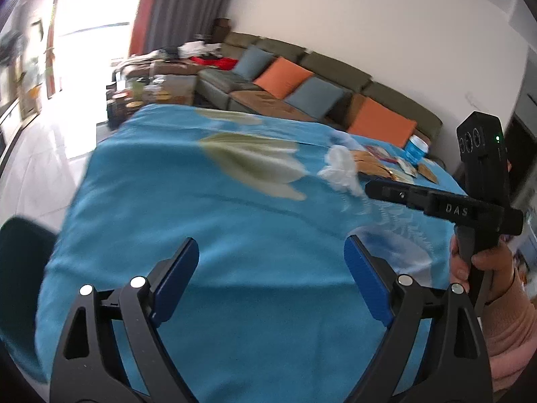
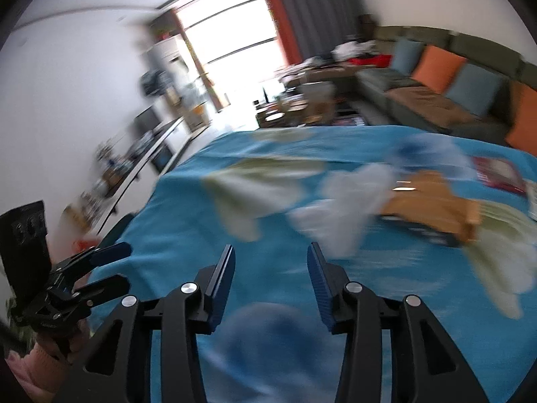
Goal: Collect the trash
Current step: 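Swing both tools back over the table toward the remaining trash, then grasp a white tissue with the left tool while the right tool grasps a gold wrapper, then lift the white tissue and gold wrapper off the table with both tools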
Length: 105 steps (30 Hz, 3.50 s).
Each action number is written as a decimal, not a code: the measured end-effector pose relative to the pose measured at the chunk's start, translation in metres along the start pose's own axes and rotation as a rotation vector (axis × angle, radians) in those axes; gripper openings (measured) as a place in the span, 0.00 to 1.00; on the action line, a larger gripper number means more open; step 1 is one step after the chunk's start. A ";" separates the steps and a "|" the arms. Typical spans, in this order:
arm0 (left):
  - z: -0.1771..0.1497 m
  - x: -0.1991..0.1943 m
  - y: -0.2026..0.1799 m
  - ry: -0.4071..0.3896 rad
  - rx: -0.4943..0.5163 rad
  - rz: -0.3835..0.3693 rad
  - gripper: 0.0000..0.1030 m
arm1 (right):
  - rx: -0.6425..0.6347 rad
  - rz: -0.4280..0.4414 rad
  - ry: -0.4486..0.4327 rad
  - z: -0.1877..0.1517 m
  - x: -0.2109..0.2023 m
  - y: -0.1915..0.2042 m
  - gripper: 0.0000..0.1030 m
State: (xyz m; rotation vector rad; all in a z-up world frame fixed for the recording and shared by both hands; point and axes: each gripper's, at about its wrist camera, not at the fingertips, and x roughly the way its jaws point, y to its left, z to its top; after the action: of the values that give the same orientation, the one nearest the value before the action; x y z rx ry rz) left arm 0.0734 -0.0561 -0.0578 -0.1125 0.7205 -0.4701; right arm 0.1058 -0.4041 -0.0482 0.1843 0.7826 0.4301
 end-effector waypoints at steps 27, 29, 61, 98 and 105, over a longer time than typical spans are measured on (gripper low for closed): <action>0.081 0.166 -0.084 0.228 0.112 -0.080 0.73 | 0.287 -0.118 -0.016 0.016 0.011 -0.144 0.58; 0.078 0.174 -0.085 0.255 0.113 -0.080 0.65 | 0.278 -0.119 -0.009 0.016 0.013 -0.143 0.43; 0.034 0.063 -0.067 0.126 0.104 -0.098 0.06 | 0.267 0.046 -0.092 -0.011 -0.031 -0.101 0.22; -0.014 -0.028 -0.018 0.071 -0.013 -0.023 0.06 | 0.187 0.193 -0.018 -0.028 -0.005 -0.028 0.22; -0.015 -0.035 -0.018 0.061 -0.018 -0.014 0.06 | 0.169 0.208 -0.014 -0.029 -0.003 -0.019 0.22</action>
State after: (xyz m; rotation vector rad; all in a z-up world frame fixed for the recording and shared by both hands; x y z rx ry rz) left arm 0.0340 -0.0550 -0.0431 -0.1205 0.7844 -0.4819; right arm 0.0890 -0.4223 -0.0725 0.4285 0.7888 0.5584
